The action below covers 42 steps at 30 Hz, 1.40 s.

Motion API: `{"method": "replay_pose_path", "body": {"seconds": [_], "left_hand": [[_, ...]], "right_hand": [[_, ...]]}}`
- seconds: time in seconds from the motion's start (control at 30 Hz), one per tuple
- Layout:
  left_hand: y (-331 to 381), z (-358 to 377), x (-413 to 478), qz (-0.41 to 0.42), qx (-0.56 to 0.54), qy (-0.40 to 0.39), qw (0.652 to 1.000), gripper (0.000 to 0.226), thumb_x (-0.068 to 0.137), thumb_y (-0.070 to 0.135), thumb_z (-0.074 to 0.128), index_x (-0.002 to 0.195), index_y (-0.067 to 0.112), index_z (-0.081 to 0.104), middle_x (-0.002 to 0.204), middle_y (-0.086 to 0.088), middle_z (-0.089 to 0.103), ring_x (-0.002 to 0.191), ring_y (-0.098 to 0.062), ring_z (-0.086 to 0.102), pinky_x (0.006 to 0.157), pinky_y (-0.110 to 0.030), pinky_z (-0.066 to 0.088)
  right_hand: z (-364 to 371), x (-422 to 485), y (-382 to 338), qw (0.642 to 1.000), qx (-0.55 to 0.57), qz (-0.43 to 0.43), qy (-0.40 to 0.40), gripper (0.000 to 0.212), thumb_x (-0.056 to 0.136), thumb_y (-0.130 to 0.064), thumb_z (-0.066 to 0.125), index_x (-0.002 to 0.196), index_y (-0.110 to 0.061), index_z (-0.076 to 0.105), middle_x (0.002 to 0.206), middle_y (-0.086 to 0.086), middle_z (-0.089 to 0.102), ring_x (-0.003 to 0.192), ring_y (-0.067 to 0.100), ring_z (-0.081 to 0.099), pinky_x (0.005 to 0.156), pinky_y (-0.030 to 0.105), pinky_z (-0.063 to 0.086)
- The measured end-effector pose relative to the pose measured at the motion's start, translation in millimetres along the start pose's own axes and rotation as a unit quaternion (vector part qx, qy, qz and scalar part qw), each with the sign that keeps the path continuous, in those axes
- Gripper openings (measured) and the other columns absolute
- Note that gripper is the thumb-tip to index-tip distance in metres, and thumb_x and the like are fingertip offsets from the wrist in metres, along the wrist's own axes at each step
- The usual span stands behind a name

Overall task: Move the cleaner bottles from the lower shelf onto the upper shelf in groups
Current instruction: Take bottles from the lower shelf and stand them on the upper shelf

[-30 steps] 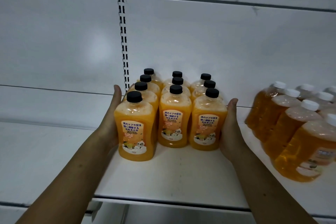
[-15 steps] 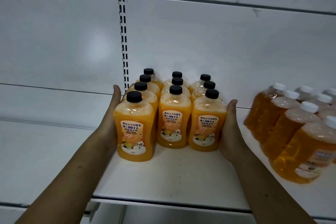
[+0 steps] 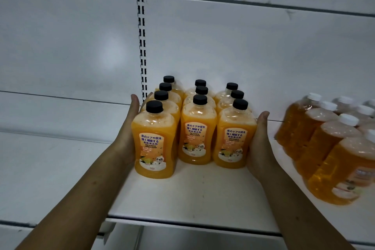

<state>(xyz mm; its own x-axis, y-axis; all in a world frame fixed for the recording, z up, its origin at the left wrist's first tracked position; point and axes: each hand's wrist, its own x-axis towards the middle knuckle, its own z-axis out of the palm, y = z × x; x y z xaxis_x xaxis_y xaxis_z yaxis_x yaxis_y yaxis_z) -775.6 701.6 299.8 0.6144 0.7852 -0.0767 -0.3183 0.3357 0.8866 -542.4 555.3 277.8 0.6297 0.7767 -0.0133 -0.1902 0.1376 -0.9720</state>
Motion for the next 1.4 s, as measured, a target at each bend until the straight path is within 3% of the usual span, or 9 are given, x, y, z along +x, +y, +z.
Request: {"method": "replay_pose_path", "body": {"seconds": [0.17, 0.3, 0.63, 0.77, 0.93, 1.4], "left_hand": [[0, -1, 0, -0.002, -0.001, -0.006, 1.0, 0.076, 0.097, 0.076, 0.026, 0.149, 0.028, 0.054, 0.098, -0.009, 0.081, 0.079, -0.025, 0.08, 0.06, -0.036, 0.064], [-1, 1, 1, 0.008, -0.005, -0.009, 1.0, 0.073, 0.099, 0.073, 0.026, 0.147, 0.026, 0.056, 0.098, -0.009, 0.081, 0.079, -0.025, 0.08, 0.059, -0.035, 0.063], [-3, -6, 5, -0.014, -0.003, -0.006, 1.0, 0.072, 0.095, 0.077, 0.028, 0.121, 0.024, 0.069, 0.096, -0.012, 0.08, 0.079, -0.027, 0.079, 0.062, -0.037, 0.065], [-3, -7, 6, -0.006, -0.003, -0.008, 1.0, 0.076, 0.095, 0.077, 0.028, 0.142, 0.027, 0.059, 0.105, -0.012, 0.08, 0.085, -0.027, 0.08, 0.064, -0.038, 0.065], [-4, -6, 7, 0.008, -0.012, -0.016, 1.0, 0.077, 0.093, 0.077, 0.031, 0.151, 0.03, 0.052, 0.111, -0.009, 0.079, 0.09, -0.027, 0.079, 0.065, -0.037, 0.064], [-10, -13, 16, 0.004, -0.005, -0.01, 1.0, 0.071, 0.095, 0.076, 0.03, 0.13, 0.026, 0.066, 0.099, -0.01, 0.08, 0.082, -0.025, 0.08, 0.063, -0.036, 0.064]], "right_hand": [[1, -2, 0, 1.0, -0.008, -0.002, 0.004, 0.113, 0.051, -0.102, 0.036, 0.138, -0.035, 0.062, 0.12, 0.008, 0.078, 0.116, 0.032, 0.072, 0.109, 0.063, 0.049], [1, -2, -2, 1.0, 0.005, -0.005, 0.011, 0.096, 0.067, -0.09, 0.025, 0.134, -0.033, 0.065, 0.115, 0.008, 0.079, 0.114, 0.032, 0.073, 0.109, 0.062, 0.049], [-2, -3, -1, 1.0, 0.009, 0.0, -0.008, 0.085, 0.075, -0.085, 0.023, 0.123, -0.033, 0.07, 0.111, 0.008, 0.08, 0.104, 0.027, 0.077, 0.105, 0.056, 0.052], [-3, 0, 1, 1.0, 0.013, 0.002, -0.007, 0.081, 0.083, -0.083, 0.017, 0.121, -0.034, 0.069, 0.108, 0.006, 0.081, 0.098, 0.023, 0.079, 0.099, 0.051, 0.056], [-2, 0, 2, 1.0, 0.014, 0.007, -0.019, 0.095, 0.073, -0.088, 0.025, 0.14, -0.032, 0.061, 0.121, 0.01, 0.077, 0.115, 0.032, 0.073, 0.109, 0.063, 0.049], [-3, 4, 3, 1.0, 0.015, 0.006, -0.011, 0.095, 0.072, -0.087, 0.026, 0.139, -0.03, 0.063, 0.121, 0.011, 0.077, 0.115, 0.034, 0.072, 0.108, 0.062, 0.049]]}}
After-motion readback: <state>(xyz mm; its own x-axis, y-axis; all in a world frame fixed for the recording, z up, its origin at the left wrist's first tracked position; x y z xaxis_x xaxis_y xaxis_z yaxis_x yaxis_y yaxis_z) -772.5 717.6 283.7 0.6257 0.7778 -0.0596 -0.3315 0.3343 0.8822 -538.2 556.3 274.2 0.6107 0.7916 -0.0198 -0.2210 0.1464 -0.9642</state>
